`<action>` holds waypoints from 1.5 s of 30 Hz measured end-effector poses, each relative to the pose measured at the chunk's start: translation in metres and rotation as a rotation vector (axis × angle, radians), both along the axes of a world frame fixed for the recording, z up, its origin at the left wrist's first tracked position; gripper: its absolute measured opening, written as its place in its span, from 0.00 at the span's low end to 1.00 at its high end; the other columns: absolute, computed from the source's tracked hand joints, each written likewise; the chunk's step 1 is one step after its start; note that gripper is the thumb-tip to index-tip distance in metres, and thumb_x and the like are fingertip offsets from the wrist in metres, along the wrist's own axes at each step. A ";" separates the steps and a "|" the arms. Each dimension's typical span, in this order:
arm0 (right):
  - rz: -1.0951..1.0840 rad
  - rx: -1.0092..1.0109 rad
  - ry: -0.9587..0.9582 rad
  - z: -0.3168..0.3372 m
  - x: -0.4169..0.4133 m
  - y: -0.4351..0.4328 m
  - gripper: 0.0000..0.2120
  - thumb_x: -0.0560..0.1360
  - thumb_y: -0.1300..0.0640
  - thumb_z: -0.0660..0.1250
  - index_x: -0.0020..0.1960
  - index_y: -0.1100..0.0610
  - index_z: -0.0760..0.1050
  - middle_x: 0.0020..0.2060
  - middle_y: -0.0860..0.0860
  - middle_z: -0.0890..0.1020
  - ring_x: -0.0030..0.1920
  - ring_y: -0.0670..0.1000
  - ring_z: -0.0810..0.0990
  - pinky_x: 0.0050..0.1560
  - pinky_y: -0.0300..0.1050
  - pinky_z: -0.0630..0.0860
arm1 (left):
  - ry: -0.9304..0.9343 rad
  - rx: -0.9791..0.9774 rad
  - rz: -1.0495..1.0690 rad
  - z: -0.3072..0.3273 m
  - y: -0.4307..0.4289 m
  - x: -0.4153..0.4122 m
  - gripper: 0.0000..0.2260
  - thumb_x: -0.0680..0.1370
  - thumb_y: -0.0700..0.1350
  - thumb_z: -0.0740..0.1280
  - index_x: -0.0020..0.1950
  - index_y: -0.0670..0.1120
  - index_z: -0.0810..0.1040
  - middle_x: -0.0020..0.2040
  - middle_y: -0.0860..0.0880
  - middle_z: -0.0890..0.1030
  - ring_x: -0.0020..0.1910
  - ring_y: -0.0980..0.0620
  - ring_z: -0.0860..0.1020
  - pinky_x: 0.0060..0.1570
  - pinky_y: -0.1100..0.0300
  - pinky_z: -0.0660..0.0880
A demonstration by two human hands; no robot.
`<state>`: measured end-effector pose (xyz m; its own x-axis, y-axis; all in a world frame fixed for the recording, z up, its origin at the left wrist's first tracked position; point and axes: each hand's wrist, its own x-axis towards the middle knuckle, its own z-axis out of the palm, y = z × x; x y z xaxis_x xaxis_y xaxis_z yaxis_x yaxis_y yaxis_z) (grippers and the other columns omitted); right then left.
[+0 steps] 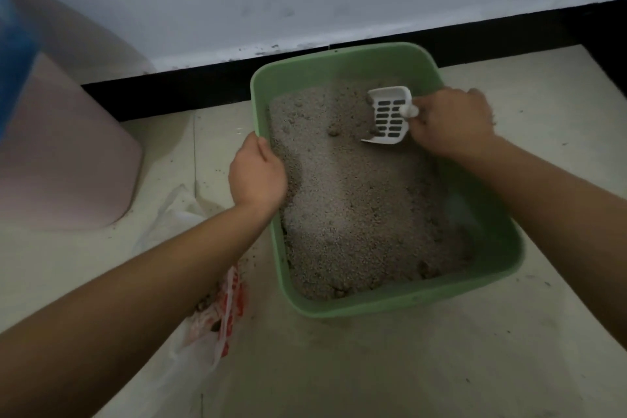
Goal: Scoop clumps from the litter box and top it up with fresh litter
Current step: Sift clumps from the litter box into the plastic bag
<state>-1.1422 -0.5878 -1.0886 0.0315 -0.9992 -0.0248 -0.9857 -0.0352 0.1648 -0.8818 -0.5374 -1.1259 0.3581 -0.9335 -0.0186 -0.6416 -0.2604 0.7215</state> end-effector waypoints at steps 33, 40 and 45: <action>-0.170 0.072 -0.985 -0.059 0.095 0.003 0.16 0.79 0.45 0.63 0.62 0.48 0.80 0.45 0.51 0.85 0.44 0.53 0.82 0.50 0.51 0.80 | 0.099 -0.059 -0.006 0.003 0.000 0.002 0.14 0.85 0.45 0.51 0.48 0.42 0.73 0.37 0.51 0.72 0.35 0.54 0.69 0.38 0.59 0.64; -0.156 -0.012 -1.138 -0.036 0.072 0.035 0.15 0.78 0.48 0.67 0.64 0.46 0.79 0.32 0.39 0.79 0.28 0.36 0.72 0.30 0.29 0.67 | 0.352 0.020 -0.001 0.009 0.002 0.010 0.15 0.85 0.45 0.53 0.45 0.40 0.74 0.37 0.50 0.71 0.35 0.56 0.69 0.38 0.60 0.66; -0.065 -0.021 -1.077 -0.017 0.053 0.068 0.17 0.78 0.49 0.68 0.66 0.48 0.78 0.44 0.45 0.85 0.39 0.41 0.81 0.41 0.43 0.80 | 0.668 0.310 -0.044 0.035 0.007 0.024 0.14 0.84 0.49 0.54 0.60 0.51 0.79 0.51 0.49 0.82 0.49 0.49 0.79 0.49 0.54 0.77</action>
